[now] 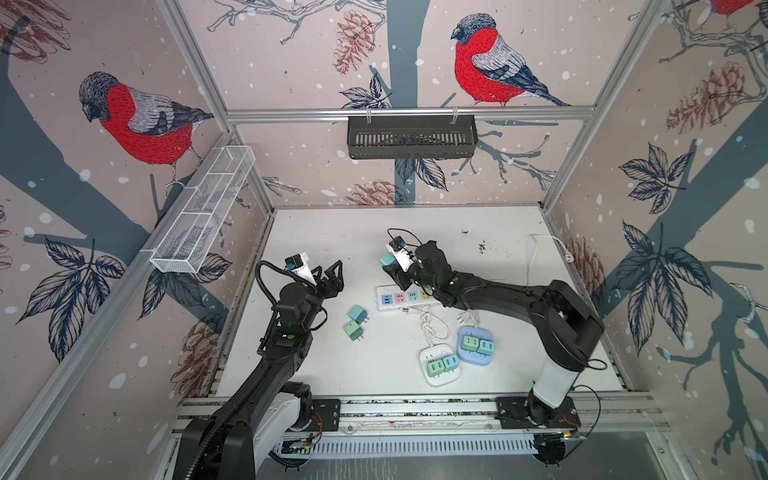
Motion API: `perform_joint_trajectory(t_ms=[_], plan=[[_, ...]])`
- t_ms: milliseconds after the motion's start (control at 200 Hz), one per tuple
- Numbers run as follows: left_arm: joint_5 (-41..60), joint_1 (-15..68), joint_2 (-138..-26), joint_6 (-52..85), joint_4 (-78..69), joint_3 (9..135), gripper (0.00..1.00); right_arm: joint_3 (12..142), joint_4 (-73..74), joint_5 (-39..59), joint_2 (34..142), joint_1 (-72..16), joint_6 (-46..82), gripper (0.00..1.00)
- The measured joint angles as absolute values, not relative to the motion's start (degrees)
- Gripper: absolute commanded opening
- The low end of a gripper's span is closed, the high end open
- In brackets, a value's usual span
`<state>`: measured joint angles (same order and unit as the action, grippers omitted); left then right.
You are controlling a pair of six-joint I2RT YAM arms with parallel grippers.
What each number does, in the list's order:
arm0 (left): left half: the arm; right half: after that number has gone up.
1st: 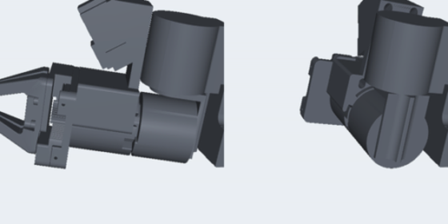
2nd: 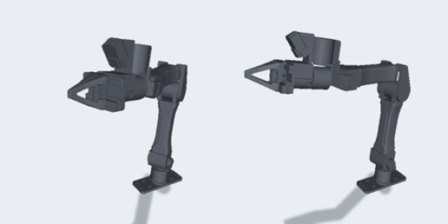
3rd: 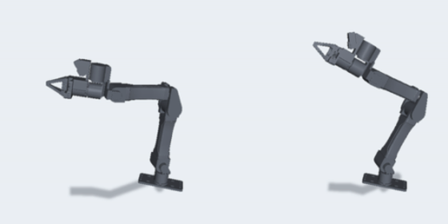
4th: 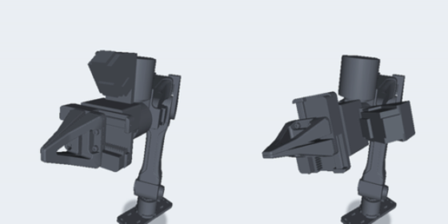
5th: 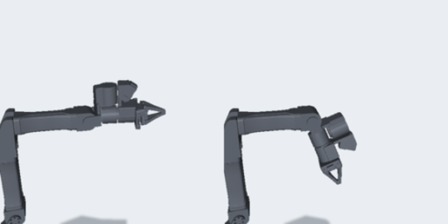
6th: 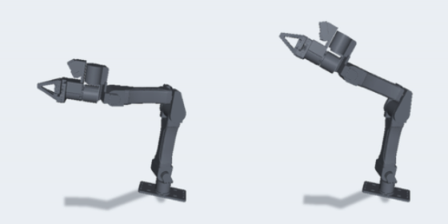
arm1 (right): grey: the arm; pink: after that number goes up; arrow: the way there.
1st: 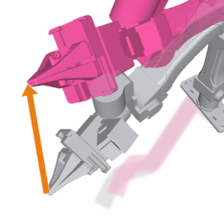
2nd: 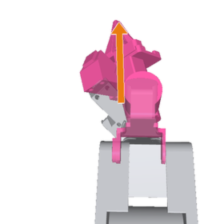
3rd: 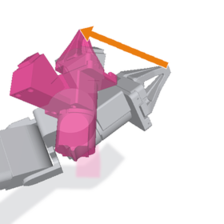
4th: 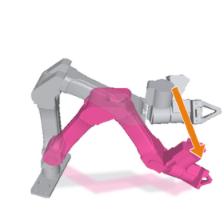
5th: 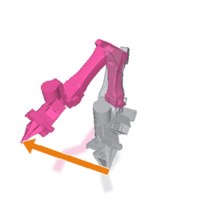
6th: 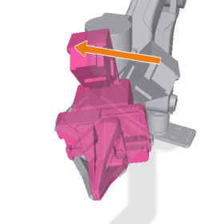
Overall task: Insert the plug
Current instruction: 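Carry the teal adapter toward the left gripper while the left gripper approaches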
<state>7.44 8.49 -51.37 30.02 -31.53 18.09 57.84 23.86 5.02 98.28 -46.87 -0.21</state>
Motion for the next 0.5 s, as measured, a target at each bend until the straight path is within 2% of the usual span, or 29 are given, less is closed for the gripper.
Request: perform_joint_trajectory(t_ms=[280,495], plan=[[7.90,17.93,-46.33,25.02,-31.99,19.03,0.70,41.87,36.80,4.27,82.70,-47.22,-1.76,0.04],[8.80,23.57,-44.45,20.18,-33.10,19.40,0.66,32.12,44.40,4.89,71.29,-47.53,-2.98,0.03]])
